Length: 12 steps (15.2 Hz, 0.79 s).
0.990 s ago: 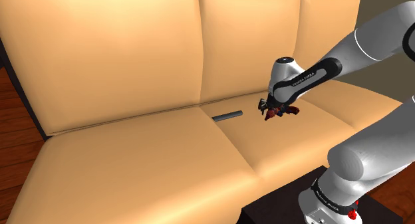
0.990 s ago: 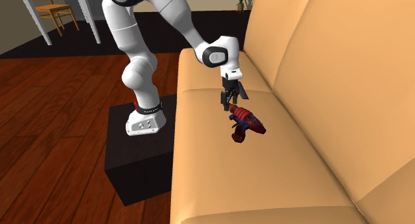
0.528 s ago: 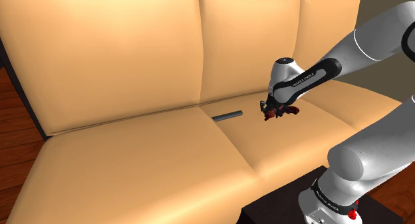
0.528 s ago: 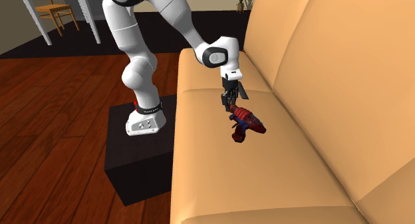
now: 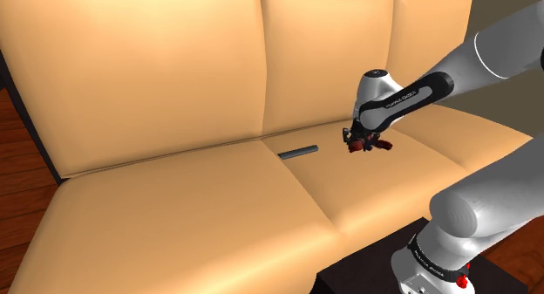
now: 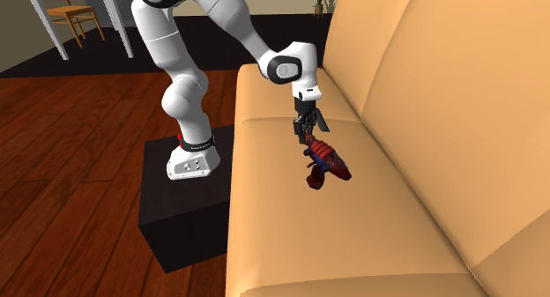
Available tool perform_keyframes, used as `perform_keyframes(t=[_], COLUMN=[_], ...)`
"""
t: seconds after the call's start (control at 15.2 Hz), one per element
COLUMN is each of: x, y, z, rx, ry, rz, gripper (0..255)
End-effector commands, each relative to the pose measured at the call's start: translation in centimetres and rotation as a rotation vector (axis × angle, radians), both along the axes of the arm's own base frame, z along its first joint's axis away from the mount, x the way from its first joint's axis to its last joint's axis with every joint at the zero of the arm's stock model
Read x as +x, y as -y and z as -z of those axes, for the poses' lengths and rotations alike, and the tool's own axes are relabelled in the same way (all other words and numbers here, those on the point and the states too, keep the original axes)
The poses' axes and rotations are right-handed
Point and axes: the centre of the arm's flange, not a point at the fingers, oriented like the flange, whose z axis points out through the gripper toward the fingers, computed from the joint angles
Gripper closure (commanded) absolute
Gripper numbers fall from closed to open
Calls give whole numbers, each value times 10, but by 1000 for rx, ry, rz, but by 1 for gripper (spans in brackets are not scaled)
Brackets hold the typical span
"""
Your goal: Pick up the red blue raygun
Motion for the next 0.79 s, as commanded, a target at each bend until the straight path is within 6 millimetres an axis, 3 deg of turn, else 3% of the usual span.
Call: perform_keyframes(t=[0.0,0.59,0.73], x=[1,1,1], y=[1,1,1], z=[-11,-59,-59], rx=[0,0,0], ry=[0,0,0], rz=[1,1,1], gripper=[255,255,255])
